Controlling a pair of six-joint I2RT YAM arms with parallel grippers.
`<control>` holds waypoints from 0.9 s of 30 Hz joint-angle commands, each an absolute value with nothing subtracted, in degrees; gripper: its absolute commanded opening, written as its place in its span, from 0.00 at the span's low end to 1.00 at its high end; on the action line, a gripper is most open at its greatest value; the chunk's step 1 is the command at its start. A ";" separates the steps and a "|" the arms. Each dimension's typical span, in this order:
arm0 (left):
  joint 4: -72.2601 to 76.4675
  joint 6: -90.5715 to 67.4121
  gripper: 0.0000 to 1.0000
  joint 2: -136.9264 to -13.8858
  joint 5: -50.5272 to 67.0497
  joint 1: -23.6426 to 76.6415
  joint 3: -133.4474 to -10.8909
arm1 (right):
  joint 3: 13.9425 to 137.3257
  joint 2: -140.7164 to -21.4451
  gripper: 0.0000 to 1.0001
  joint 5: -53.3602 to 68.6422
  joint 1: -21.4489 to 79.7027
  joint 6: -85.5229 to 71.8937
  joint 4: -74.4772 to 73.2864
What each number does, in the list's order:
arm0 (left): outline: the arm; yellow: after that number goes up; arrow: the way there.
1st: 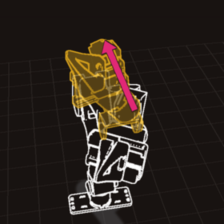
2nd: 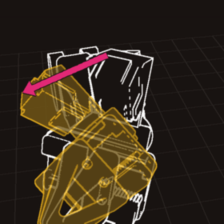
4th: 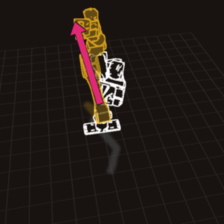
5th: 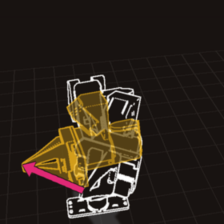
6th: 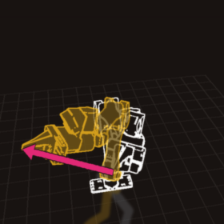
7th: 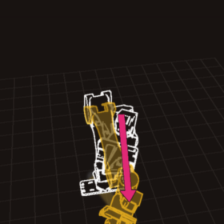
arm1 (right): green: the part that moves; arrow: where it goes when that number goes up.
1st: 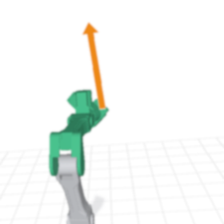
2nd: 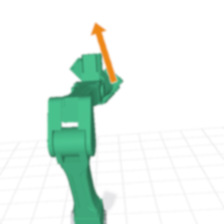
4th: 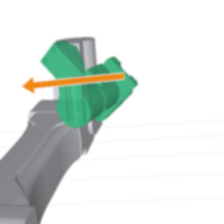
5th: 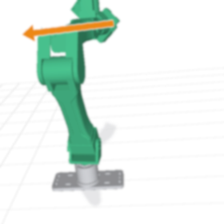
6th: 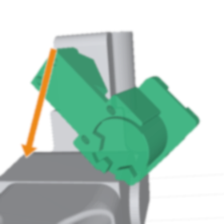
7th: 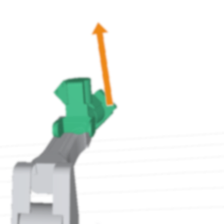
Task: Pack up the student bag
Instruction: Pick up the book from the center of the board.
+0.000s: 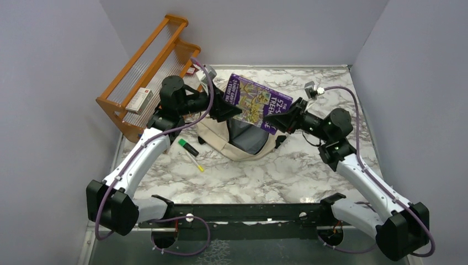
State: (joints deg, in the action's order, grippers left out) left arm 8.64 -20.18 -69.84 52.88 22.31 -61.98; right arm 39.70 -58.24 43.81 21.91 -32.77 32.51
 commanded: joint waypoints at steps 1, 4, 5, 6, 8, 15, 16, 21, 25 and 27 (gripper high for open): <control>-1.67 -9.03 0.70 -72.31 41.37 22.39 -65.76 | 42.72 -53.58 0.00 21.66 21.53 -27.77 17.95; -3.18 -7.77 0.75 -74.50 37.75 22.41 -67.07 | 43.56 -52.66 0.00 14.03 21.53 -29.05 12.47; -2.86 -7.78 0.76 -75.12 36.74 22.41 -67.22 | 44.18 -52.57 0.00 11.18 21.53 -29.60 9.94; -2.23 -8.19 0.76 -75.68 35.49 22.41 -67.16 | 44.78 -52.59 0.00 8.32 21.54 -30.12 7.58; -2.23 -7.87 0.76 -77.26 32.30 23.21 -67.58 | 46.18 -52.86 0.00 3.19 21.46 -31.10 3.35; -9.63 3.11 0.76 -85.03 14.44 33.31 -71.61 | 49.07 -58.24 0.01 10.67 11.79 -34.83 -3.88; -10.53 4.52 0.76 -86.39 12.22 35.01 -72.56 | 48.89 -59.21 0.01 15.39 8.19 -36.35 -3.53; -13.23 9.55 0.76 -93.60 3.47 40.21 -77.14 | 43.09 -61.31 0.00 34.61 -9.14 -44.68 3.23; -14.80 13.95 0.76 -100.00 -4.09 42.60 -81.02 | 40.73 -61.28 0.00 39.13 -13.00 -46.53 5.53; -15.54 16.28 0.77 -103.68 -8.54 43.62 -82.99 | 40.19 -60.74 0.00 39.72 -13.09 -46.73 6.25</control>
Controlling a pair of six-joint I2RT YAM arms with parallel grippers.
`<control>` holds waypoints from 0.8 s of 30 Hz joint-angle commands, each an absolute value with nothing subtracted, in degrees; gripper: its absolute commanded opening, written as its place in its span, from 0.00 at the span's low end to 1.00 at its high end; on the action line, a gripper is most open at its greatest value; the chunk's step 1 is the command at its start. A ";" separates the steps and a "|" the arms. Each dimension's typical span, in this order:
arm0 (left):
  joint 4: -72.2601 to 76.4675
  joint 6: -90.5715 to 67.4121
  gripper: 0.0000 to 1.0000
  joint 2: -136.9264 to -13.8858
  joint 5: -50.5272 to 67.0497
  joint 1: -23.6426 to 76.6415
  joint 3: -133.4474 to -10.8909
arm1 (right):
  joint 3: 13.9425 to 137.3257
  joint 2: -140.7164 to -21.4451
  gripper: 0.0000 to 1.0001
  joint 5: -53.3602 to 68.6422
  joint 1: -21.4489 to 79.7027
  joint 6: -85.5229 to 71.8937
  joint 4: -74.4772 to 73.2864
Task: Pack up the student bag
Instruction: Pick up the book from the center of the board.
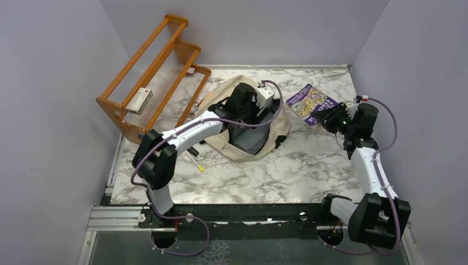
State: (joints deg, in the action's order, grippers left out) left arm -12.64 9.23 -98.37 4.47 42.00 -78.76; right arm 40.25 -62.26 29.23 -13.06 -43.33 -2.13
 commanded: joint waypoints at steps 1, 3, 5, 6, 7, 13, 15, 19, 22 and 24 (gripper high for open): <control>-15.94 17.33 0.77 -105.22 -10.15 43.94 -83.83 | 40.04 -60.51 0.00 40.24 -13.12 -46.82 6.84; -16.42 18.81 0.77 -107.88 -12.69 44.57 -85.29 | 39.95 -60.12 0.01 41.16 -13.10 -46.74 7.44; -16.67 19.64 0.78 -109.97 -14.05 45.15 -86.13 | 40.05 -59.67 0.00 41.83 -13.18 -46.33 7.74; -16.70 19.99 0.78 -110.95 -14.84 45.36 -86.40 | 40.15 -59.41 0.00 41.98 -13.18 -46.01 7.55; -16.62 20.47 0.78 -111.86 -15.82 45.62 -86.59 | 40.29 -59.23 0.00 42.01 -13.19 -45.71 7.28; -16.57 22.80 0.79 -116.46 -21.79 46.76 -87.05 | 40.51 -58.46 0.00 42.33 -13.18 -45.15 6.94; -16.40 22.93 0.78 -117.15 -23.17 46.99 -86.89 | 40.47 -58.34 0.00 42.51 -13.25 -45.26 6.93; -15.24 23.36 0.65 -117.51 -26.75 47.11 -85.96 | 40.61 -57.94 0.00 42.54 -13.19 -45.10 6.78; -14.45 23.19 0.49 -117.27 -27.67 47.10 -85.45 | 40.94 -57.44 0.00 41.10 -13.23 -44.90 5.37; -14.35 22.60 0.38 -116.82 -27.61 47.06 -85.35 | 41.75 -57.10 0.01 39.13 -13.19 -44.23 2.79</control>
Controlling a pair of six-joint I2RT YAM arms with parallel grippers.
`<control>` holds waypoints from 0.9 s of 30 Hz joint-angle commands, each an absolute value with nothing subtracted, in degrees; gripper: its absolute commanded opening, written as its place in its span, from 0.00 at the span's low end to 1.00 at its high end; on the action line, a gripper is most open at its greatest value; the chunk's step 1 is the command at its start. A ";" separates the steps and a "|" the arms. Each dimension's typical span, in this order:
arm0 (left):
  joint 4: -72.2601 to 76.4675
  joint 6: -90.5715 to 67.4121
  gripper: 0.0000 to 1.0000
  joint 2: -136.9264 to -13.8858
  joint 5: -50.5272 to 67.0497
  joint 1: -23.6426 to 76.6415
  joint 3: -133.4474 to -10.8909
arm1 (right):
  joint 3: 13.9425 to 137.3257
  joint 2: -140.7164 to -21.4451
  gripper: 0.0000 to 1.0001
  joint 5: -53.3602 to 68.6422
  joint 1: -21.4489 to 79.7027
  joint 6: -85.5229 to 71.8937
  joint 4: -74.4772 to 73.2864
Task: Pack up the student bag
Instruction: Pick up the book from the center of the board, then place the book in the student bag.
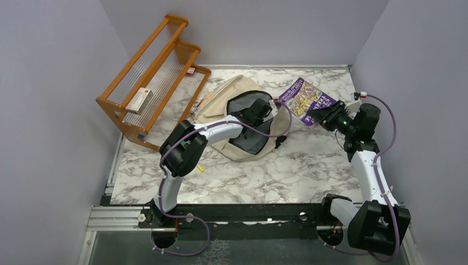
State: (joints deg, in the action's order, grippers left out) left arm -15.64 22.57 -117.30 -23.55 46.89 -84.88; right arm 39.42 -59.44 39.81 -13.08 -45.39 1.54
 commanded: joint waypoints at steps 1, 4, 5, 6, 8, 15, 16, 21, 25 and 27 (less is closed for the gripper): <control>-14.19 22.29 0.33 -116.41 -27.50 47.10 -85.24 | 42.01 -56.81 0.00 38.18 -13.18 -43.99 1.52; -13.86 21.66 0.20 -115.10 -27.24 47.06 -84.96 | 42.75 -55.82 0.00 35.91 -13.18 -43.32 -1.82; -13.79 21.44 0.16 -114.59 -27.06 47.05 -84.87 | 43.25 -55.51 0.00 35.20 -13.18 -43.10 -3.15; -13.80 21.20 0.13 -114.13 -26.76 47.06 -84.90 | 43.72 -55.32 0.01 34.67 -13.18 -43.13 -4.23; -14.06 20.49 0.06 -113.18 -25.80 47.03 -85.34 | 44.21 -55.11 0.00 34.58 -13.18 -43.80 -5.62; -16.08 16.79 0.00 -109.88 -21.61 46.24 -86.99 | 46.58 -55.01 0.01 37.60 -13.06 -46.38 -11.76; -16.37 16.28 0.00 -109.58 -20.84 45.89 -87.27 | 46.87 -55.16 0.01 38.34 -13.01 -46.59 -13.03; -18.88 12.81 0.00 -108.59 -16.00 43.93 -90.66 | 46.86 -55.26 0.01 42.27 -12.28 -47.63 -14.85; -20.74 10.04 0.00 -108.88 -11.35 42.99 -94.40 | 47.32 -56.88 0.00 44.77 -9.58 -48.81 -15.24; -21.96 9.56 0.00 -109.38 -10.35 43.00 -96.44 | 47.81 -57.81 0.00 43.94 -6.86 -49.33 -15.11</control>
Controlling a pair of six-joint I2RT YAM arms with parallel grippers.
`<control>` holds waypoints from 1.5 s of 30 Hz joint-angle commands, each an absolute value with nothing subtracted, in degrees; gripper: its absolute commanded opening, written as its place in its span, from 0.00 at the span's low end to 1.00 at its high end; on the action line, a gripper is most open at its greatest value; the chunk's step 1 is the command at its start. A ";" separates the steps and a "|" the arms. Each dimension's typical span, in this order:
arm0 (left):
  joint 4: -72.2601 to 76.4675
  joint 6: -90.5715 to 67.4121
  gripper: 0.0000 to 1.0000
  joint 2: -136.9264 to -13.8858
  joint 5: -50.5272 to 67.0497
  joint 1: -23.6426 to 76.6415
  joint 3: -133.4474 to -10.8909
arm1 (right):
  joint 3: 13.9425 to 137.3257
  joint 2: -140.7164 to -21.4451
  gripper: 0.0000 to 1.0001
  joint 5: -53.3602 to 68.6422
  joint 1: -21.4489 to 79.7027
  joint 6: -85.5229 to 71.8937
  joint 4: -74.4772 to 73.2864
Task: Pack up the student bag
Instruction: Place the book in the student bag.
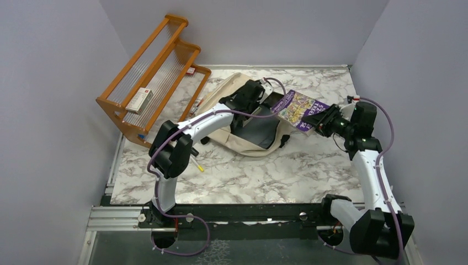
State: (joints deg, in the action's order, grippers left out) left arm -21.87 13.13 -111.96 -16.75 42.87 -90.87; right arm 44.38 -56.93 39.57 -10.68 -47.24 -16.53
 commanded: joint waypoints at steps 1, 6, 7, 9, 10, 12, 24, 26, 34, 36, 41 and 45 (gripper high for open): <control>-22.31 9.46 0.00 -109.59 -10.17 42.98 -97.10 | 47.89 -58.17 0.00 42.98 -5.09 -49.95 -14.64; -22.31 8.26 0.00 -109.17 -9.09 42.44 -97.89 | 45.34 -60.16 0.00 37.14 2.21 -53.84 -9.29; -21.98 7.79 0.00 -108.85 -8.58 42.19 -97.46 | 44.74 -60.84 0.00 36.61 2.92 -54.82 -8.07; -21.11 6.97 0.00 -107.79 -7.83 41.85 -96.27 | 44.14 -62.13 0.01 35.55 4.22 -55.91 -5.74; -20.37 6.70 0.00 -106.95 -7.75 41.76 -95.24 | 44.12 -62.80 0.00 34.80 4.62 -56.44 -5.10; -17.96 6.44 0.00 -105.26 -7.69 41.67 -92.35 | 44.27 -64.39 0.01 34.55 5.14 -57.33 -3.12; -13.52 4.34 0.00 -100.17 -5.79 39.65 -86.64 | 47.51 -72.17 0.00 31.31 7.36 -58.03 0.84; -13.22 3.96 0.00 -100.15 -4.62 39.36 -86.57 | 47.27 -73.07 0.00 31.78 7.91 -59.26 3.59; -13.19 3.21 0.00 -99.85 -2.88 38.98 -86.44 | 47.52 -79.40 0.00 32.82 11.01 -65.29 15.12; -12.93 3.00 0.00 -99.56 -2.46 38.95 -86.25 | 47.84 -81.27 0.01 31.92 12.28 -66.76 17.89; -12.74 2.68 0.00 -99.18 -1.33 38.94 -86.13 | 48.13 -87.51 0.01 28.41 14.96 -69.08 27.34; -12.74 2.64 0.00 -98.89 -0.94 38.99 -85.97 | 48.60 -94.63 0.00 26.95 16.28 -71.50 37.61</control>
State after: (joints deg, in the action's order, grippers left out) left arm -16.95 3.81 -103.20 -4.25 38.79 -85.69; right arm 45.74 -89.82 29.50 15.22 -67.88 20.45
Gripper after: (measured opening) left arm 0.016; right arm 0.290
